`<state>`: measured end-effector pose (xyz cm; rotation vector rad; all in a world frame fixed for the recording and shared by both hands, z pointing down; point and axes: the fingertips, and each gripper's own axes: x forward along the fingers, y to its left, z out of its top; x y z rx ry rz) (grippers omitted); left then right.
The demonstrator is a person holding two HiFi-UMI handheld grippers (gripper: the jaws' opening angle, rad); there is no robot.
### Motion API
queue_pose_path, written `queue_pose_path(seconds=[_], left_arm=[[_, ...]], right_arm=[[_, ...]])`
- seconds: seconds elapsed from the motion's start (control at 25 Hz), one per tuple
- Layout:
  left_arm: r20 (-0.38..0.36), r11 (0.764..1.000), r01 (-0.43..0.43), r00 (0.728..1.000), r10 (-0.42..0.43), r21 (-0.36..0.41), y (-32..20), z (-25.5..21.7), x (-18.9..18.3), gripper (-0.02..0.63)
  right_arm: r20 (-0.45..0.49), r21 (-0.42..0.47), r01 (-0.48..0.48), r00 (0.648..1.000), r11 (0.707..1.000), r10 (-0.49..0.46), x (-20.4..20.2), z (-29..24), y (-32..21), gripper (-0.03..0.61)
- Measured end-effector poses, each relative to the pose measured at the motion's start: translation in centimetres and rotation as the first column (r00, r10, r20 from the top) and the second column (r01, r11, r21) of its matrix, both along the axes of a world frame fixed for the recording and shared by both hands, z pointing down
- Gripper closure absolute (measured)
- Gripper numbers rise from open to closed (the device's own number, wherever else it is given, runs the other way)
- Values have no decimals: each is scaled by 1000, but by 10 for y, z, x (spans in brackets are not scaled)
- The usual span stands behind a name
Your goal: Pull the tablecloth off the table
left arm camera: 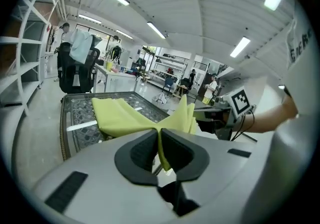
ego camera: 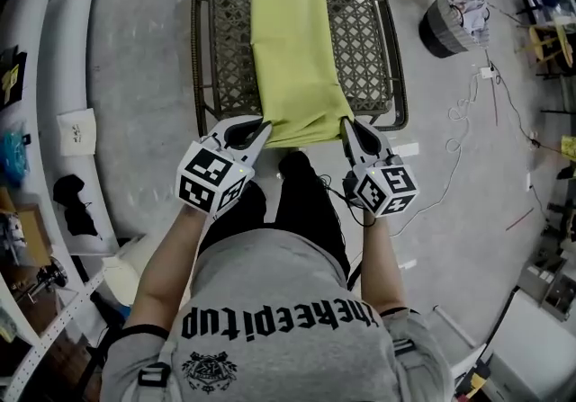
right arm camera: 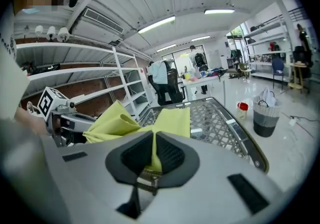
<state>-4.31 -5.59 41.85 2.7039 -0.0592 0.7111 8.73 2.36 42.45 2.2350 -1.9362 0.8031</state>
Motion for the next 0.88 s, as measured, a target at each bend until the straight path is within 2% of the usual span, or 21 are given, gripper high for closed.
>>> queue_pose_path(seconds=[0.2,0.32,0.68,0.88], left_arm=[[-13,997,5,1000,-6,-80,-21,-19,13,578],[-17,993,55,998,-57,-104,-42,-29,30,578],[-10,977,214,977,-214,-3,-128,-38,85,578],[-7,956,294,956,-294,-4,-179,-37,114,578]], right_arm=[[-31,42,6,999,999,-5,13,-19,-21,551],[-30,65,27,999,998,-25,32,-26,-40,551],[-42,98,120,992,988,-116,93,-38,-121,549],[-50,102,156,987,982,-151,123,-40,-169,549]])
